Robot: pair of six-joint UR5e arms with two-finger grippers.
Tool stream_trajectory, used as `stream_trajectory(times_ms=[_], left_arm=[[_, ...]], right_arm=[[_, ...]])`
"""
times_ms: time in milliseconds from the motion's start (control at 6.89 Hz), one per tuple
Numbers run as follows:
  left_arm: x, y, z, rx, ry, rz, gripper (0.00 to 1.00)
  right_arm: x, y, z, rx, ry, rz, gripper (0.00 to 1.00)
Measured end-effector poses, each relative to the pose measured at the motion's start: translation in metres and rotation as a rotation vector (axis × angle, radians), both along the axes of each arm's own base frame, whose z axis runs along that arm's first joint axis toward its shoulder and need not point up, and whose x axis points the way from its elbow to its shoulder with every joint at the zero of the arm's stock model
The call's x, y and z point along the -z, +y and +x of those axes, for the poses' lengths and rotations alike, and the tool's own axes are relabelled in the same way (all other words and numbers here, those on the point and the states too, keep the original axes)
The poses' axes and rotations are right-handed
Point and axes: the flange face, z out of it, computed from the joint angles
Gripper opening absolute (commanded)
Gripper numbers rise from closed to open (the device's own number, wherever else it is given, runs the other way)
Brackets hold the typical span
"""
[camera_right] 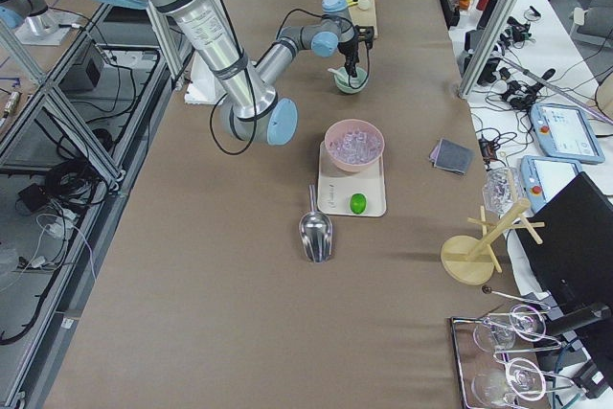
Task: Put spoon and ice into bowl
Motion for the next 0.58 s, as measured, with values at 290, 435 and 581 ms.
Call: stream_trajectory(times_ms=[290, 435, 581], left_arm=[[-0.003, -0.003, -0.002, 0.008, -0.006, -0.005, 0.98], [-0.004, -0.005, -0.006, 0.016, -0.010, -0.007, 0.98], [-0.005, -0.008, -0.010, 0.026, -0.013, -0.009, 0.98]], right_arm=[[-0.059, -0.021, 0.088, 0.080, 0.044, 0.019, 1.00], [-0.091, -0.038, 0.140, 0.123, 0.073, 0.024, 1.00], [-0.126, -0.054, 0.194, 0.161, 0.094, 0.024, 1.00]])
